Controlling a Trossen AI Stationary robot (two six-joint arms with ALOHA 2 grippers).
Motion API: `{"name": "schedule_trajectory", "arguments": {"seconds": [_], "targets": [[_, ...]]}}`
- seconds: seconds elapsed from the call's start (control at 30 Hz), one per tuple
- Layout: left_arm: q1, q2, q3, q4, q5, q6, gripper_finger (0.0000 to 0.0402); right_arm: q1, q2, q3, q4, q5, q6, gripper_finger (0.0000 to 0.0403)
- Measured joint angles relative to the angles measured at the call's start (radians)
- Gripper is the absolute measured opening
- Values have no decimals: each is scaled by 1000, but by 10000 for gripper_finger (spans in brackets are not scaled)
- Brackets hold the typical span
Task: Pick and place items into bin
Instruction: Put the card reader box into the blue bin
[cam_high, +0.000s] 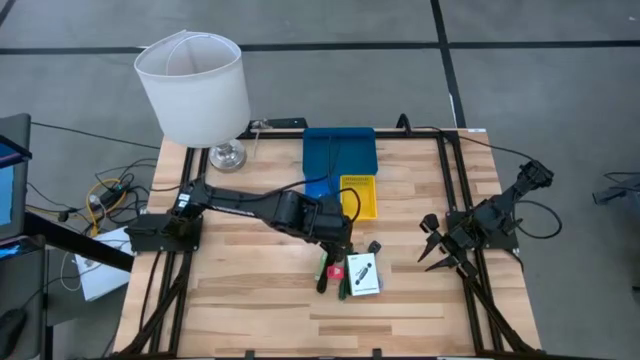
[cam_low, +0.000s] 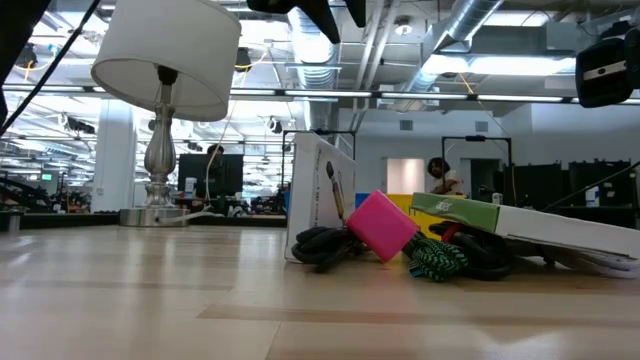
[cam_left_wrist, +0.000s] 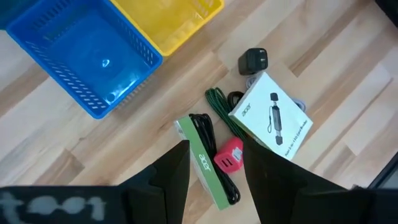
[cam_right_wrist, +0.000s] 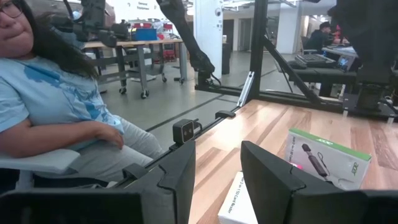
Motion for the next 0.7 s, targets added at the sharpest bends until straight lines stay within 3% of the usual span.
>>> {"name": "schedule_trajectory", "arguments": {"seconds": [0.3,0.7], "targets": [[-3,78,0,1,119,-3,137,0,2,0,0,0,0,124],[-3,128,0,-34,137,20,137,0,14,0,-1,0,0,124]]}}
